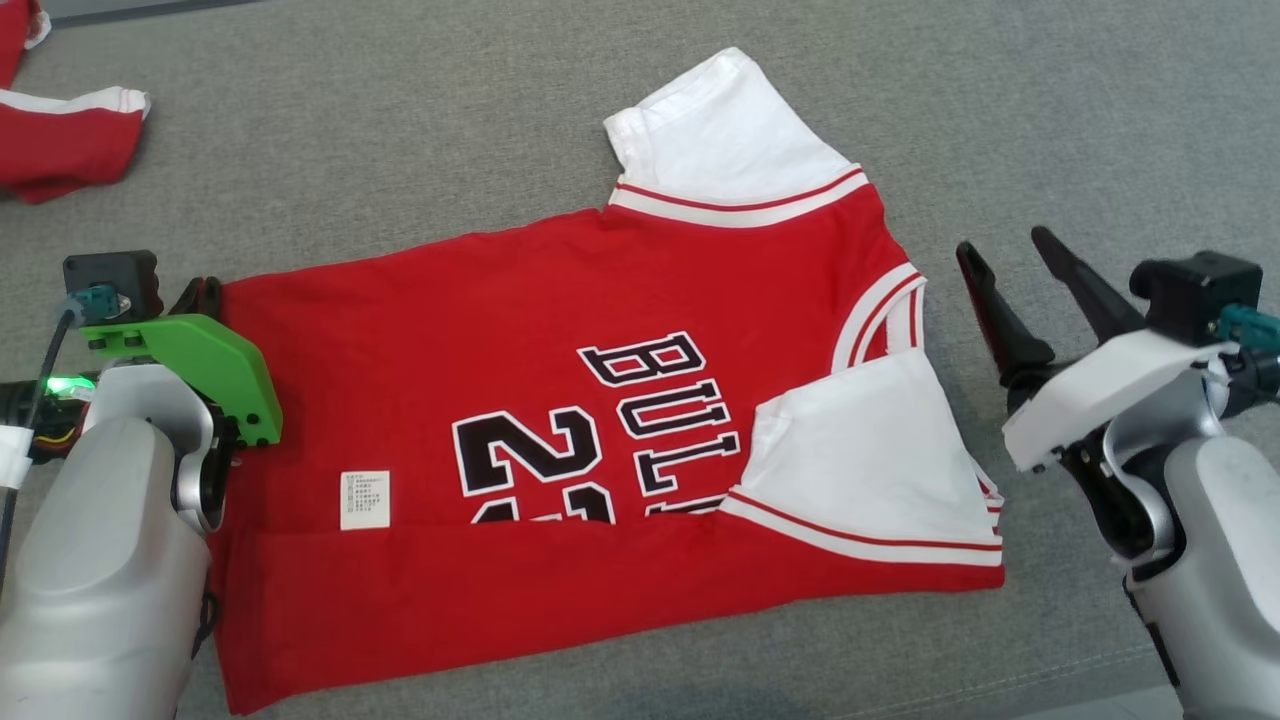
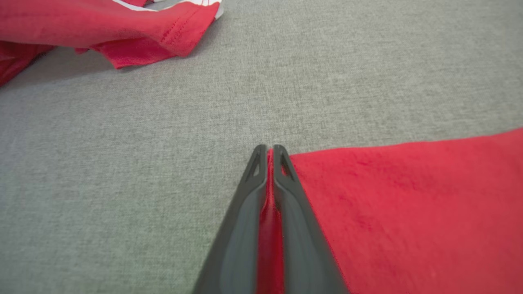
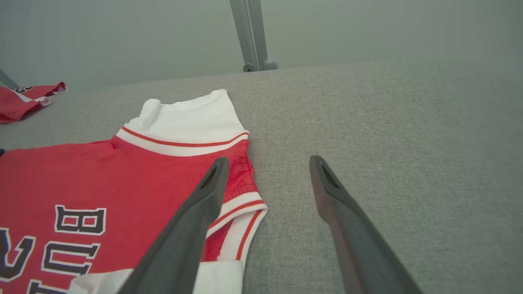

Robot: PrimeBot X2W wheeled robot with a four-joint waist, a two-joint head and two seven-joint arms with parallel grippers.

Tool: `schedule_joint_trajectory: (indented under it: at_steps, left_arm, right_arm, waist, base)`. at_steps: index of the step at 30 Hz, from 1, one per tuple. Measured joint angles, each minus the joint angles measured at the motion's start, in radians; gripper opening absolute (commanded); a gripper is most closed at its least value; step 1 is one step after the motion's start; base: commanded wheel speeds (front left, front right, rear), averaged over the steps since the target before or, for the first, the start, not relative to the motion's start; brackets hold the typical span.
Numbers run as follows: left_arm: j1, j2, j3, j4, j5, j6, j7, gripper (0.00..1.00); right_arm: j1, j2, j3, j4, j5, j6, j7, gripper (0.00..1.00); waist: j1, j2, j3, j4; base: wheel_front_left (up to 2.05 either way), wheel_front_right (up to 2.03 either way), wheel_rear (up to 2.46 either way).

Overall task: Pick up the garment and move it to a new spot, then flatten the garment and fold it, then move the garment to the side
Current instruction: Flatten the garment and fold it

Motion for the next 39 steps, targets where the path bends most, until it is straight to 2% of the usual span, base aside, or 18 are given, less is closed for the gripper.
schedule_joint_trajectory:
  at_steps: [9,16,25,30,39]
  left_arm:
    - [0.013,-0.038,-0.023,-0.075,-0.001,-0.014,-0.068,0.00]
    - [0.037,-0.076,-0.045,-0.180,-0.005,-0.017,-0.099,0.00]
    - [0.055,-0.132,-0.101,-0.313,0.000,-0.020,-0.103,0.00]
    - [0.056,-0.160,-0.127,-0.360,0.004,-0.018,-0.104,0.00]
    - [0.056,-0.187,-0.152,-0.390,0.005,-0.015,-0.108,0.00]
  right_arm:
    - [-0.217,-0.047,0.049,0.082,-0.031,0.000,0.074,1.00]
    - [-0.404,-0.078,0.086,0.302,-0.039,0.000,0.143,1.00]
    - [-0.607,-0.084,0.152,0.587,-0.043,0.000,0.220,1.00]
    - [-0.685,-0.090,0.168,0.713,-0.053,0.000,0.236,1.00]
    - [-0.756,-0.092,0.193,0.864,-0.048,0.000,0.225,1.00]
  waist:
    - [0.0000,0.0000,-0.007,0.072]
    - [0.0000,0.0000,0.001,0.142]
    - [0.0000,0.0000,0.034,0.256]
    - [0.0000,0.0000,0.061,0.314]
    - [0.0000,0.0000,0.109,0.387]
  base:
    - [0.00,0.00,0.00]
    - [0.00,0.00,0.00]
    - [0.00,0.00,0.00]
    - [0.00,0.00,0.00]
    - [0.00,0.00,0.00]
